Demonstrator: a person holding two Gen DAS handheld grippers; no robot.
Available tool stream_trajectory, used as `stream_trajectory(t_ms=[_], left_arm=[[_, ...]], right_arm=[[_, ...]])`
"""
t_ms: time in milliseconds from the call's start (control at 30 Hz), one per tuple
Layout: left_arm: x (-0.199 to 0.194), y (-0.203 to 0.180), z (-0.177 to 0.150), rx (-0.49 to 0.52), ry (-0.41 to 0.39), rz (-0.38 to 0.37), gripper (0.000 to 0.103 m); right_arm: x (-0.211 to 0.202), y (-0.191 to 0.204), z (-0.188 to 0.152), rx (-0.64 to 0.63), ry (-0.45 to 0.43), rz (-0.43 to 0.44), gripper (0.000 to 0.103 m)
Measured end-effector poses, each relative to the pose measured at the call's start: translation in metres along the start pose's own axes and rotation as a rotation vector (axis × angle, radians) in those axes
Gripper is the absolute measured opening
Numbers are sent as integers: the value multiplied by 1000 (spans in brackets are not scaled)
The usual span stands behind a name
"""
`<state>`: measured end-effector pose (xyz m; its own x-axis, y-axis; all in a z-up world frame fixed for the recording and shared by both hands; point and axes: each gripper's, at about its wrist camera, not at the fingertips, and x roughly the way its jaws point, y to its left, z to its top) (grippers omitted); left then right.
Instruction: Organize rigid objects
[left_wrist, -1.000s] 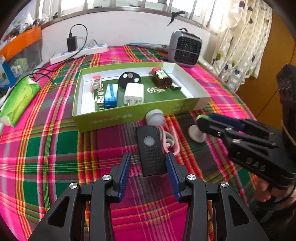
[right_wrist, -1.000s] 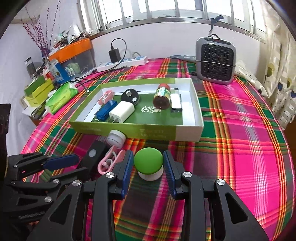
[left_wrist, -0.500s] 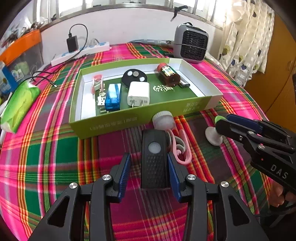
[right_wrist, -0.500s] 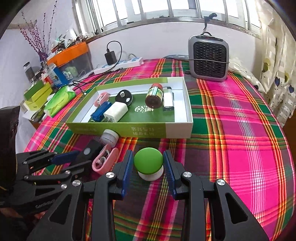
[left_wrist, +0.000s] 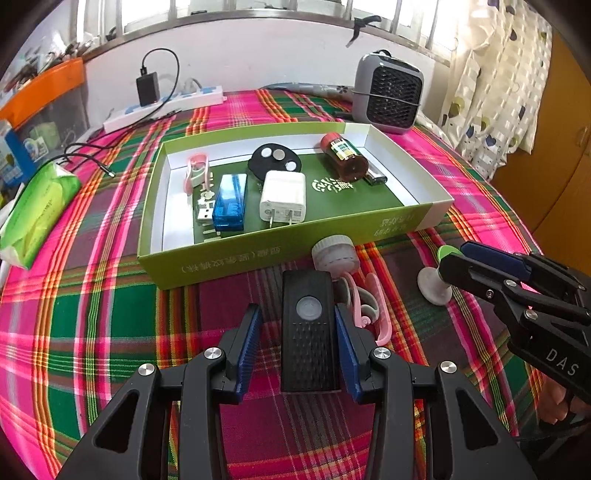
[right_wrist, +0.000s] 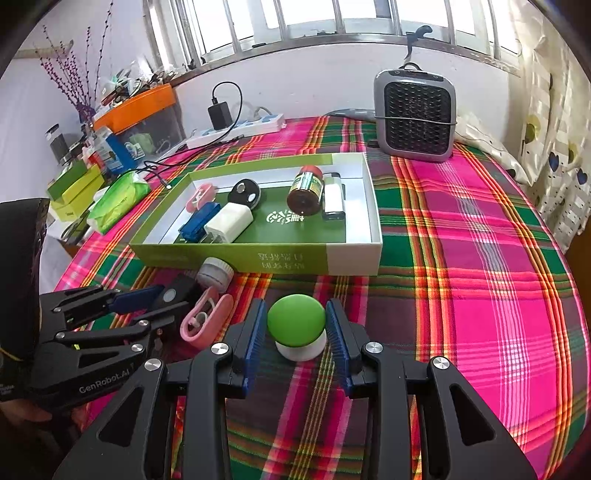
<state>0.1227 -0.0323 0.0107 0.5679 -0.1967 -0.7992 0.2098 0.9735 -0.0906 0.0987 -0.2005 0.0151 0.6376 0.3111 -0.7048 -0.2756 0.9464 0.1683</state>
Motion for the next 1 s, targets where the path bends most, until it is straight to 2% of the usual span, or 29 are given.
stream_trajectory(t_ms=[267,1000], left_arm=[[-2,5,-1,-21,-6,13,27],[-2,7,-1,-29,-6,10,26]], right_arm=[[0,0,0,0,0,0,35],[0,1,-1,-2,0,0,35]])
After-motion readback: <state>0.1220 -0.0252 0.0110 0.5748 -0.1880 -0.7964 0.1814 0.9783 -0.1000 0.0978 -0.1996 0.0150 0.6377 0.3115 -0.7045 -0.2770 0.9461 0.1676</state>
